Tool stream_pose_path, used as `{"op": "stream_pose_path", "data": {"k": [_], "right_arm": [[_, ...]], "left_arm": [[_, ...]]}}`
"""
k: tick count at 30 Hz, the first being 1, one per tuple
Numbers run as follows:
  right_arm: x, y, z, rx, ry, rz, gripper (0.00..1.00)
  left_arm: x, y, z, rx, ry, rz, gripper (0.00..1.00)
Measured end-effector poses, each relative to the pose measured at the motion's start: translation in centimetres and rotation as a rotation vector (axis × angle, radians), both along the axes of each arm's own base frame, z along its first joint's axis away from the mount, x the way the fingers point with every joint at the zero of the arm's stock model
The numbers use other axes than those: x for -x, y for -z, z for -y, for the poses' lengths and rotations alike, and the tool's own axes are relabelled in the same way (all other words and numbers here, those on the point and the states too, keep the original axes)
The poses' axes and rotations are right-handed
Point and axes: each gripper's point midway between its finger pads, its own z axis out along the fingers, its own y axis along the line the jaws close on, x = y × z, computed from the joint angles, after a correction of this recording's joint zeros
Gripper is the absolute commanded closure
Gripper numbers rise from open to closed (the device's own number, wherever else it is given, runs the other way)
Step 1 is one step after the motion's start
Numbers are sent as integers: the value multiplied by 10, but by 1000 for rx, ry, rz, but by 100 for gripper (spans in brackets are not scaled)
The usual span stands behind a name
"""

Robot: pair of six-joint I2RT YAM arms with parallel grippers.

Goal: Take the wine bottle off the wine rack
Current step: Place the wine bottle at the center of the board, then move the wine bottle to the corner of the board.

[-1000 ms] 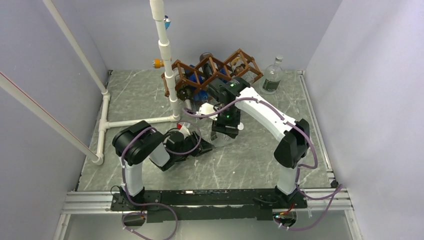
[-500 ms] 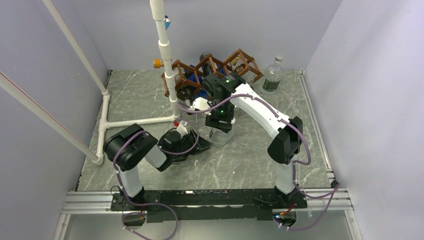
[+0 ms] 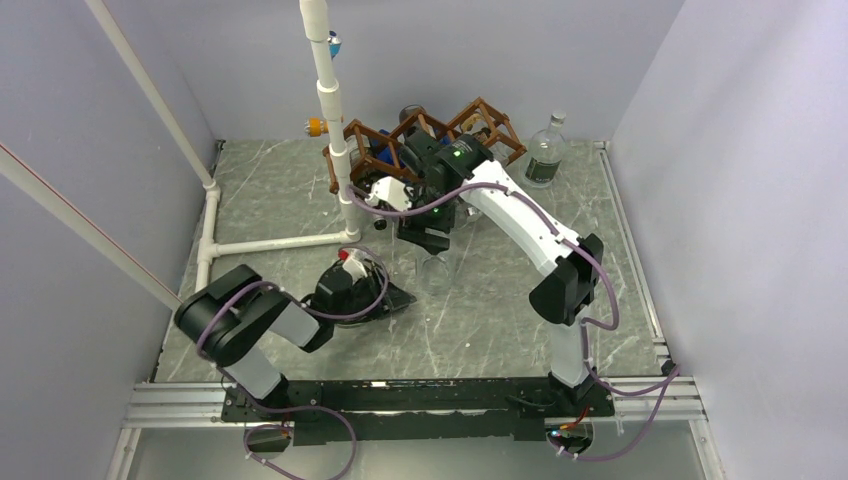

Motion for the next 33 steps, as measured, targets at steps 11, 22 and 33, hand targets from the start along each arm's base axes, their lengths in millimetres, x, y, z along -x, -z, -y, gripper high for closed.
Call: {"op": "stream_pose_path", "data": {"k": [11,22,33], "right_arm": [[2,-27,-15,-130,-13,10,20],[20,-100,-7,-367,-34,53,11],[14,-122,63,-598,117,-14,6]], "left_arm": [[-1,-54,-20,-96,-2,222,29],[-8,-132,-61,-299,-64,545,0],[-7,-222,-76,-474,17,770,0]]}}
